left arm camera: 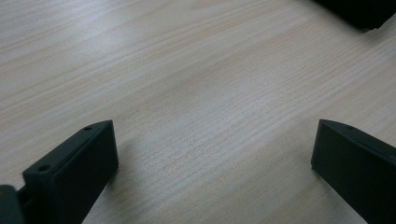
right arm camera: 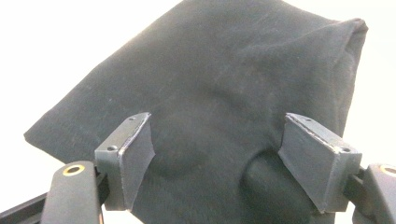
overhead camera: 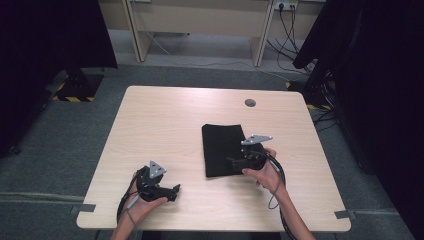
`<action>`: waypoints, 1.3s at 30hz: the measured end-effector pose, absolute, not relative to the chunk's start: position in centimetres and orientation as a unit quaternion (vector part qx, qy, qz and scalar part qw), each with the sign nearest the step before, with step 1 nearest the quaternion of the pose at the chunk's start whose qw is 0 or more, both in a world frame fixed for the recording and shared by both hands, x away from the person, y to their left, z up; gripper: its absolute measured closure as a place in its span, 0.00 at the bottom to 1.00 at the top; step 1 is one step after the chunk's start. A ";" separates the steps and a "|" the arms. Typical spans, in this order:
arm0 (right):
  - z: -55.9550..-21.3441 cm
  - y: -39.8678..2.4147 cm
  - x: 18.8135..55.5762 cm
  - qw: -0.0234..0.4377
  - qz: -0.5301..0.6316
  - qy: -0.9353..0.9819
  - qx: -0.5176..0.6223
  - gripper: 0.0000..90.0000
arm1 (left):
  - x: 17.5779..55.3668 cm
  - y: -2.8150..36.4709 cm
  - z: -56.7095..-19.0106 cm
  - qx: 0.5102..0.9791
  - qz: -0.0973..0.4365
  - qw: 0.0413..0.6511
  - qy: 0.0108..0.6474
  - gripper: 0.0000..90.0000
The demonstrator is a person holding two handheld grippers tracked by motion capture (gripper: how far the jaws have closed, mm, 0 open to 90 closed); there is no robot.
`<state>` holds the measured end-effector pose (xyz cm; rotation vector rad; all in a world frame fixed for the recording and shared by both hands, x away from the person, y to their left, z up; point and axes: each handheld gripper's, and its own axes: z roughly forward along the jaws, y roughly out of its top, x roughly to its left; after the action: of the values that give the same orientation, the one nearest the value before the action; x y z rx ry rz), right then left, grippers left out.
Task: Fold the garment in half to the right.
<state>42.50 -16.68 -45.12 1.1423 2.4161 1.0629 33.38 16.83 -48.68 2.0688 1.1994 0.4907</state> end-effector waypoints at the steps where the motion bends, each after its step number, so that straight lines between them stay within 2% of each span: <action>1: -45.0 -16.9 42.3 0.132 0.368 0.833 0.392 0.30 | 33.4 16.8 -48.7 0.796 0.189 0.343 0.462 0.00; 30: -45.6 -22.2 38.7 0.131 0.382 0.826 0.393 0.29 | 33.4 16.8 -48.7 0.797 0.188 0.344 0.460 0.00; 37: -45.5 -22.8 37.9 0.127 0.390 0.824 0.392 0.25 | 33.4 16.8 -48.7 0.797 0.187 0.343 0.460 0.00; 39: -45.7 -22.9 37.7 0.123 0.389 0.824 0.392 0.21 | 33.4 16.8 -48.7 0.797 0.187 0.343 0.460 0.00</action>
<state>37.65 -22.86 -45.70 1.1437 2.4047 1.1352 33.36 16.82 -48.67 2.0717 1.1952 0.4871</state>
